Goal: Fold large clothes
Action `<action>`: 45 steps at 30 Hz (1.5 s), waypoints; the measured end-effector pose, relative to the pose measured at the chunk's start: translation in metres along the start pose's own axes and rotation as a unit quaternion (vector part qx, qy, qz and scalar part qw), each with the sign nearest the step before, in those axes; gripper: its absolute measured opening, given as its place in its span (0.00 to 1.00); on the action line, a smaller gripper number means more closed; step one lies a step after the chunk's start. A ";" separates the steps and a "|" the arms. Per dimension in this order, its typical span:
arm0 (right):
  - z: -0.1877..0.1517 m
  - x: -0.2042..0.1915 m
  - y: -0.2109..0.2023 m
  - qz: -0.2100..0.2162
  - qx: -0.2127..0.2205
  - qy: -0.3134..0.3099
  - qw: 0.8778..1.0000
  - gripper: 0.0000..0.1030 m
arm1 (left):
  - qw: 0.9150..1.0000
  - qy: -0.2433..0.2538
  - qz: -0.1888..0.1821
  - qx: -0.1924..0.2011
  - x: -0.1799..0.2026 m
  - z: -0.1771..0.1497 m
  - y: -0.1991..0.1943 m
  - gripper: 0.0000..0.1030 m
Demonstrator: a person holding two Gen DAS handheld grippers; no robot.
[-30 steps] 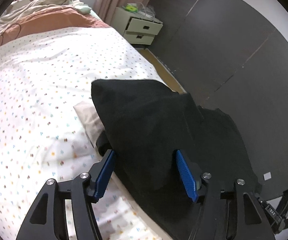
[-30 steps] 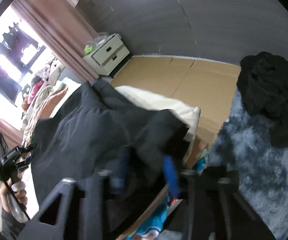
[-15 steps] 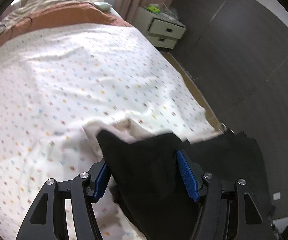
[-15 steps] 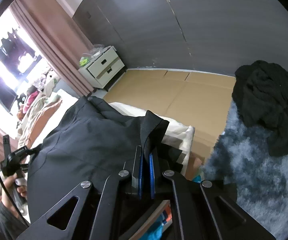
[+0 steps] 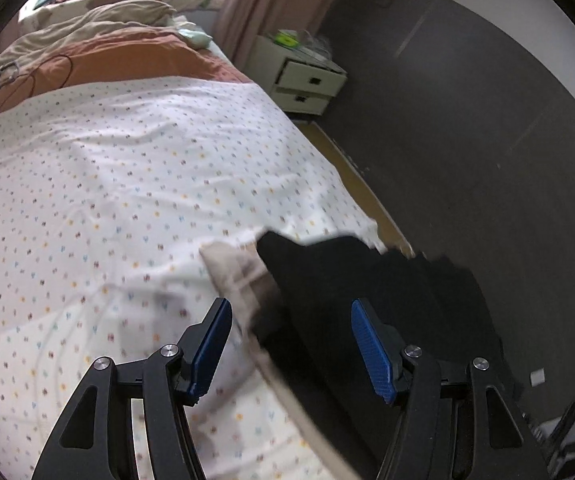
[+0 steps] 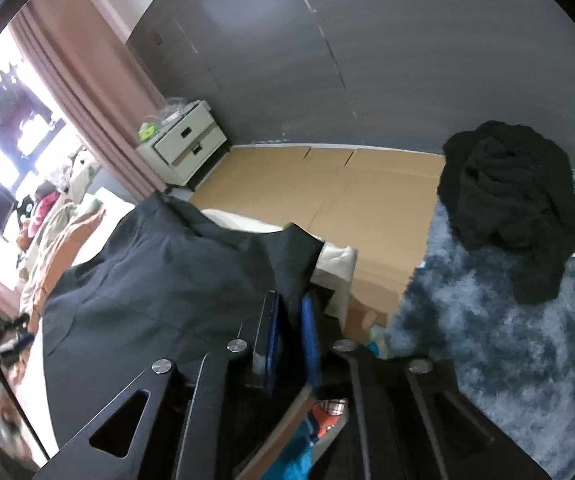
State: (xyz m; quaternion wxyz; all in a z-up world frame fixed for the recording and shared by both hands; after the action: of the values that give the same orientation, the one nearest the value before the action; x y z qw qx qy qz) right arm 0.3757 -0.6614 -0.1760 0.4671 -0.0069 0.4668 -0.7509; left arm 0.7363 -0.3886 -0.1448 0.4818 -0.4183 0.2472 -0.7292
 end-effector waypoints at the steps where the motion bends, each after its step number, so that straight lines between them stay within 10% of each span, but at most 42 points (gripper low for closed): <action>1: 0.001 0.003 -0.003 -0.003 0.003 0.005 1.000 0.28 | 1.000 0.006 -0.002 -0.002 0.002 -0.006 -0.002 0.62; 19: -0.053 -0.049 -0.066 0.055 -0.014 -0.053 0.997 0.61 | 0.999 0.041 -0.031 -0.013 0.005 -0.079 -0.072 0.63; 26: -0.075 -0.075 -0.095 0.053 -0.006 -0.089 0.995 0.73 | 0.999 0.042 -0.021 0.016 -0.024 -0.102 -0.123 0.94; 35: -0.103 -0.102 -0.120 0.043 0.002 -0.105 0.994 1.00 | 0.998 0.023 -0.004 0.052 -0.075 -0.126 -0.195 0.98; 45: -0.131 -0.138 -0.153 0.064 0.010 -0.135 0.989 1.00 | 0.994 0.024 0.018 0.107 -0.111 -0.148 -0.274 0.99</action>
State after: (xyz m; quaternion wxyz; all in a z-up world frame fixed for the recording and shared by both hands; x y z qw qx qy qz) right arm 0.2885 -0.4534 -0.0825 0.5732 -0.0736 0.3909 -0.7164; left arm 0.4955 -0.1806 -0.0548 0.5309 -0.3423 0.1872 -0.7523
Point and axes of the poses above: each gripper's, at about its wrist camera, not at the fingertips, and y roughly the way its jaws point, x to its right, z to its top, the point moved 8 cm from there along y, roughly the way its jaws point
